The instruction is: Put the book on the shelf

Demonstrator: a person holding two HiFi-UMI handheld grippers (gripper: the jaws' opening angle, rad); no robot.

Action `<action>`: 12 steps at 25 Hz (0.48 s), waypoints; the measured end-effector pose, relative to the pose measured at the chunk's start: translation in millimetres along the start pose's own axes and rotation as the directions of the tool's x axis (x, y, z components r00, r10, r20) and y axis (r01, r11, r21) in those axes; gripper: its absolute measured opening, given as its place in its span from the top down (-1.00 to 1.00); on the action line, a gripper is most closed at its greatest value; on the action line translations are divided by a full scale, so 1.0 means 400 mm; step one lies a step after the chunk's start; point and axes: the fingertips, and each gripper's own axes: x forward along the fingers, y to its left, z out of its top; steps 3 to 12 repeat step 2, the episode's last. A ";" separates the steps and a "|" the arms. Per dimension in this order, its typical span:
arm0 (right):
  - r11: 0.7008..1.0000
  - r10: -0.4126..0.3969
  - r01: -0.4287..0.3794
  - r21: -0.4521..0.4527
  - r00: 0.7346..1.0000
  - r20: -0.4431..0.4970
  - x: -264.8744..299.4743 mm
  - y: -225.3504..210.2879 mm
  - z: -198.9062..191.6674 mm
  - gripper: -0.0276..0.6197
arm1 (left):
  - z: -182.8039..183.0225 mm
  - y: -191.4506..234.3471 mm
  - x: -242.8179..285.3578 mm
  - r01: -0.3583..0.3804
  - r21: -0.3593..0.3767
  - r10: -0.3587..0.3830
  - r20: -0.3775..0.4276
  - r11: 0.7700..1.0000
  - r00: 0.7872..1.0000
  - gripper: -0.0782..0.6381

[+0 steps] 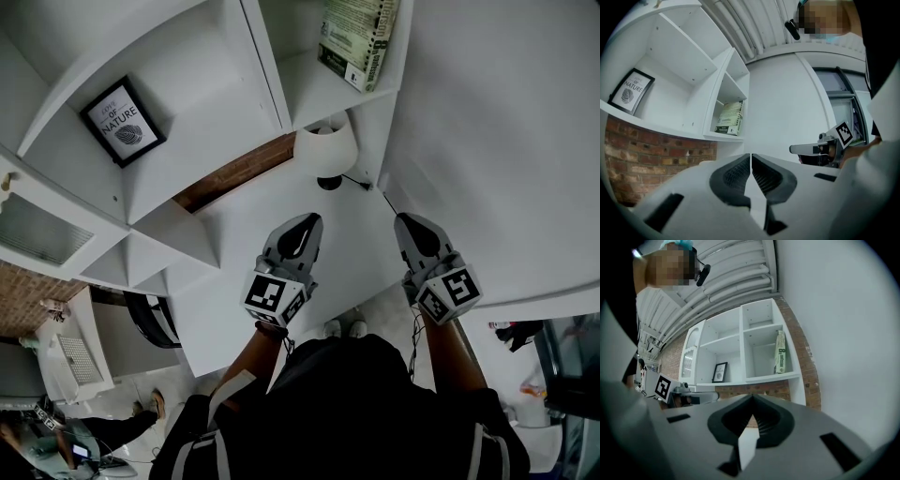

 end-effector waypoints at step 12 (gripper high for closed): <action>1.000 -0.006 0.007 0.021 1.000 -0.013 -0.009 0.001 -0.023 0.82 | -0.014 0.006 -0.008 -0.002 -0.001 0.002 0.003 1.000 1.000 0.70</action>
